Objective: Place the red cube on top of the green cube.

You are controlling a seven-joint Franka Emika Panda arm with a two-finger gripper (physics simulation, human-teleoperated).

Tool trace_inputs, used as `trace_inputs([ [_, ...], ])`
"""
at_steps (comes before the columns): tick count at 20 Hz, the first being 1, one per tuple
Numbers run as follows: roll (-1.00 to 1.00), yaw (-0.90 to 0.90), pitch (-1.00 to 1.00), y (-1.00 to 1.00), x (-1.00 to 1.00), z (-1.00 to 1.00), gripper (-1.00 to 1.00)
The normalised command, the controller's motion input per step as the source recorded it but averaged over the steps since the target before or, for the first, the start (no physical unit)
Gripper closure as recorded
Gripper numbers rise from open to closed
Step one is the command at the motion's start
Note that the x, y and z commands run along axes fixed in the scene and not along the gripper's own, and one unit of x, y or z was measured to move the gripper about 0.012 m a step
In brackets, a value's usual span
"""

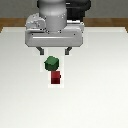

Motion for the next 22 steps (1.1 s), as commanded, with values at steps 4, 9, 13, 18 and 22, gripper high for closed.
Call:
trace_inputs([
  [4,0.00,0.00,0.00,0.00,0.00,-0.75,-1.00],
  [9,0.00,0.00,0.00,0.00,0.00,-1.00,-1.00],
  [13,0.00,0.00,0.00,0.00,0.00,-1.00,-1.00],
  [18,0.00,0.00,0.00,0.00,0.00,-0.20,1.00],
  [22,0.00,0.00,0.00,0.00,0.00,0.25,1.00],
])
